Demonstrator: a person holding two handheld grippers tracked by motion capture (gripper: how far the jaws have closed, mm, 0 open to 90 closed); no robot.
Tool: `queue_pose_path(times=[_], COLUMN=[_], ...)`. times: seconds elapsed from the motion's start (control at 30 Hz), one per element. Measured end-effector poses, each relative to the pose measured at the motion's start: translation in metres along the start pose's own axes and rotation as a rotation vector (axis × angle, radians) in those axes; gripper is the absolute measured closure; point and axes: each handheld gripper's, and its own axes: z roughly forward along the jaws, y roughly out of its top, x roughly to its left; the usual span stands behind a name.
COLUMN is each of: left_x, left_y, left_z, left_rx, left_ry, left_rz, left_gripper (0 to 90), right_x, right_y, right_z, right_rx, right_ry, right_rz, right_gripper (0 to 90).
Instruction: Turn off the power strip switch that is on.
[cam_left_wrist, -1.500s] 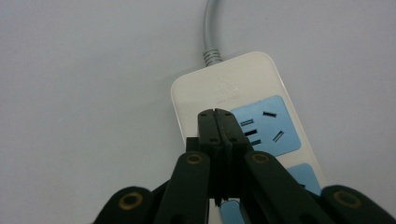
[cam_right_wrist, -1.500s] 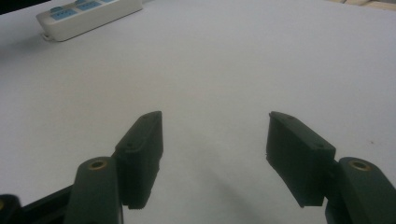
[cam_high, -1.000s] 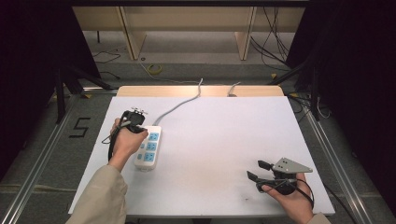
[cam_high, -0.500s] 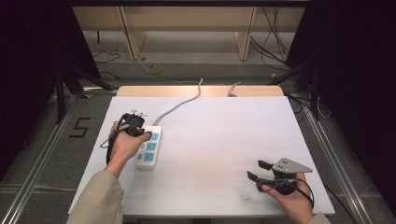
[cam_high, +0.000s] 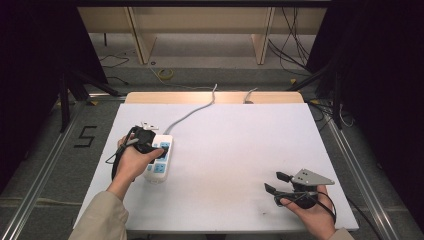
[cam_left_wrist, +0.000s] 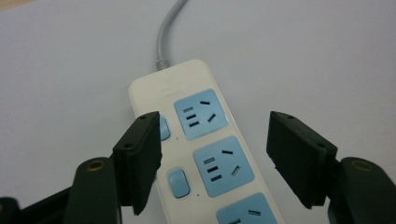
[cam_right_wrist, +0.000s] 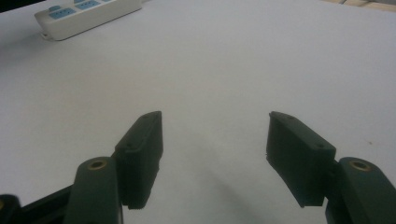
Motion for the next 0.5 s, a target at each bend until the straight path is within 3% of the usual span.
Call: queue_pose_path(times=[0.17, 0.5], left_x=[-0.004, -0.015], left_y=[-0.005, -0.016], left_z=[-0.004, -0.013], left_rx=[-0.009, -0.057], left_ry=[-0.002, -0.044], left_rz=[0.016, 0.069], left_gripper=[32.0, 28.0], right_x=[0.0, 0.0], right_y=[0.0, 0.0], right_z=[0.0, 0.0], right_rx=[0.0, -0.002], right_ry=[0.0, 0.004], right_rz=[0.0, -0.003], right_gripper=[37.3, 37.2])
